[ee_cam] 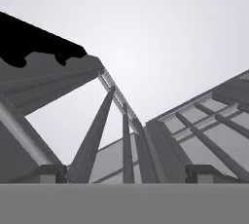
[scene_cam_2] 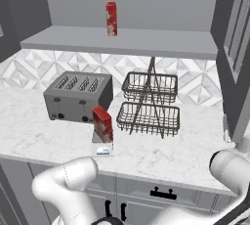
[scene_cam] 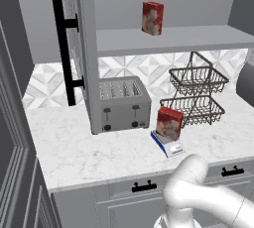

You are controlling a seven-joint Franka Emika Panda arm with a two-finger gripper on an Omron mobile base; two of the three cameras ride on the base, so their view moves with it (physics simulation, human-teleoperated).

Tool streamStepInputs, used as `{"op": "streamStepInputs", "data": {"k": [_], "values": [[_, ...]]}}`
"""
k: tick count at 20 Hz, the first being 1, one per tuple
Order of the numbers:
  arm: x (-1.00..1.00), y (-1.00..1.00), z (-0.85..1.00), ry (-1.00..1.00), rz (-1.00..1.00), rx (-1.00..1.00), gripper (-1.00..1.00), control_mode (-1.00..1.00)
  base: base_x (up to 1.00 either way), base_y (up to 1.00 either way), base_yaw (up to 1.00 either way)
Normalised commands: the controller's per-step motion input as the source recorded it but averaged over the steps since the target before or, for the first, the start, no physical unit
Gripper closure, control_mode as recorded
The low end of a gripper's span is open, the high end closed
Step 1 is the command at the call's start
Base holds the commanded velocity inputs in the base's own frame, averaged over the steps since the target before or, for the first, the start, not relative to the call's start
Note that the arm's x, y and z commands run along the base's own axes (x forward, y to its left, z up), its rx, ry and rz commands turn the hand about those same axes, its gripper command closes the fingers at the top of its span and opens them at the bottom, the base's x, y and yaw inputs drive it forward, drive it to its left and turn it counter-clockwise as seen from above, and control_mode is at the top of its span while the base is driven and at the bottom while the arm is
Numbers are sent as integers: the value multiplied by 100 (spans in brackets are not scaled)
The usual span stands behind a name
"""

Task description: Pick the cereal and place it on the digital scale for weighing, and close the cabinet.

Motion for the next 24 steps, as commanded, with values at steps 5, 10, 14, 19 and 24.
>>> {"op": "streamStepInputs", "data": {"k": [5,10,14,19,24], "values": [[-16,88,31,-26,3,-8,-100,-100,0,0,0],[33,100,56,-18,7,-21,-100,-100,0,0,0],[1,100,60,7,0,-35,-100,-100,0,0,0],[0,100,55,50,-1,-44,-100,-100,0,0,0],[11,100,24,64,-9,-47,-100,-100,0,0,0]]}}
